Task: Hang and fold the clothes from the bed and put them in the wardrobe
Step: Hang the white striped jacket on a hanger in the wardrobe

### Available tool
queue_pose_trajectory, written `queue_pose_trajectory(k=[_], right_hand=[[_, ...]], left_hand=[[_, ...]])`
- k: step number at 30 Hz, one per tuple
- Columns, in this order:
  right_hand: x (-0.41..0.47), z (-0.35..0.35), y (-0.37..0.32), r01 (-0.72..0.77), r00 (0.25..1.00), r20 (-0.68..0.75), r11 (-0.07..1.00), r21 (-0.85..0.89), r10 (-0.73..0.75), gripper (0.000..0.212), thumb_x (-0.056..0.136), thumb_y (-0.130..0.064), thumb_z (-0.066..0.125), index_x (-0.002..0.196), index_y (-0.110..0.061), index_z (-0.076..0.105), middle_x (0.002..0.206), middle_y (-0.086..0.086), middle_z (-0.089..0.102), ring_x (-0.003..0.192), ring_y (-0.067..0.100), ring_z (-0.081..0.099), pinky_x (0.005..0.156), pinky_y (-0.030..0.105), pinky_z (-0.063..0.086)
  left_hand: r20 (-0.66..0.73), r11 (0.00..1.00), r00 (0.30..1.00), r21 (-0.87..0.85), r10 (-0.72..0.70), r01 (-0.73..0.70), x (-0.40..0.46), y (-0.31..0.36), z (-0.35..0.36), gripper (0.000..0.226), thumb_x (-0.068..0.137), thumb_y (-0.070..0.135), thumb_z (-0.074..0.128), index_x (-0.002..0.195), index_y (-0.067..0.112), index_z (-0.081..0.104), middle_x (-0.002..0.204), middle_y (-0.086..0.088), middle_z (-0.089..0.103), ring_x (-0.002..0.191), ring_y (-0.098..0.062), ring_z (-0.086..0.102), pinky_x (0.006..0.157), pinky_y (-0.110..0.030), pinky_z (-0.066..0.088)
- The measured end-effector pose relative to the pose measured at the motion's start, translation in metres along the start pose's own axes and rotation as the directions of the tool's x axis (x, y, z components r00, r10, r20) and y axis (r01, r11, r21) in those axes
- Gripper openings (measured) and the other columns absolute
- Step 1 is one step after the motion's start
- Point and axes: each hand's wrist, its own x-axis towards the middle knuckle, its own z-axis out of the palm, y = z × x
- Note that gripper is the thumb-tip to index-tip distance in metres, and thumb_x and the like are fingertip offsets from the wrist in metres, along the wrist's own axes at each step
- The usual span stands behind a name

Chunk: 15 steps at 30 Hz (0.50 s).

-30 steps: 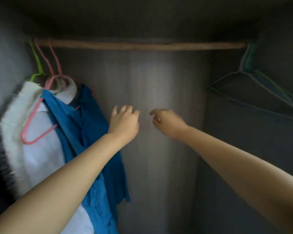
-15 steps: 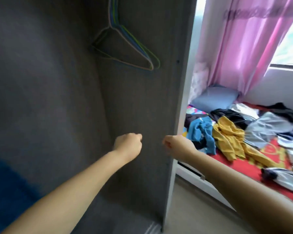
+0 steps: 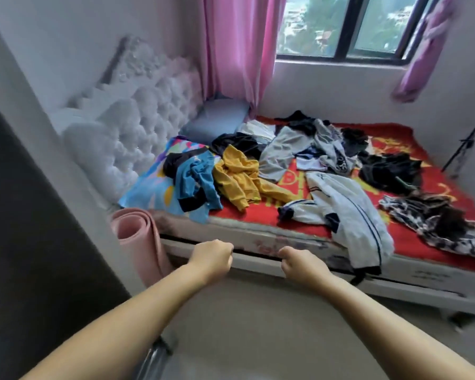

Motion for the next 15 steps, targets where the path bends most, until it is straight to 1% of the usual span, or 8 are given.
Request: queue_pose_trajectory(k=[4,7,10,12,15], right_hand=[[-0.006,-0.026,0.103,-0.157,0.987,-0.023,0.987,0.042,0.158,0.036,0.095,-0.029,0.041,0.128,-0.025,0.053,0.123,0.007,0.064,0.111,0.027,0.059,0.085,0.034,0.049],[-0.003,-0.039,0.155,-0.248,0.968,-0.022,0.965,0.084,0.250,0.037,0.094,-0.028,0.040,0.129,-0.027,0.052,0.119,0.005,0.066,0.105,0.024,0.061,0.081,0.031,0.049],[0.007,-0.045,0.186,-0.301,0.953,0.001,0.944,0.135,0.304,0.036,0.094,-0.027,0.039,0.128,-0.027,0.052,0.111,0.003,0.068,0.089,0.023,0.063,0.075,0.029,0.047],[0.021,-0.046,0.200,-0.326,0.945,0.012,0.933,0.152,0.328,0.036,0.094,-0.027,0.039,0.128,-0.027,0.053,0.109,0.003,0.069,0.091,0.024,0.064,0.076,0.029,0.048],[0.059,-0.052,0.215,-0.333,0.943,0.031,0.933,0.138,0.332,0.036,0.095,-0.028,0.038,0.129,-0.026,0.052,0.116,0.002,0.066,0.099,0.023,0.063,0.078,0.030,0.047]], left_hand=[[0.049,0.992,0.993,-0.070,0.107,-0.104,0.063,0.093,0.021,0.024,0.095,0.023,0.039,0.100,0.014,0.060,0.104,-0.006,0.066,0.095,-0.031,0.061,0.071,-0.035,0.044],[0.083,0.980,0.979,-0.089,0.184,-0.177,0.102,0.140,0.032,0.025,0.095,0.023,0.038,0.101,0.015,0.061,0.105,-0.005,0.066,0.096,-0.031,0.060,0.070,-0.033,0.042],[0.115,0.974,0.970,-0.092,0.216,-0.207,0.141,0.164,0.038,0.024,0.094,0.020,0.038,0.099,0.014,0.061,0.103,-0.006,0.065,0.094,-0.031,0.060,0.067,-0.031,0.039],[0.140,0.973,0.965,-0.094,0.221,-0.210,0.168,0.169,0.042,0.023,0.094,0.019,0.038,0.096,0.013,0.060,0.100,-0.006,0.065,0.091,-0.031,0.060,0.065,-0.031,0.039],[0.167,0.969,0.958,-0.126,0.232,-0.212,0.215,0.167,0.049,0.022,0.093,0.019,0.039,0.093,0.013,0.060,0.097,-0.005,0.065,0.088,-0.030,0.060,0.063,-0.031,0.039]])
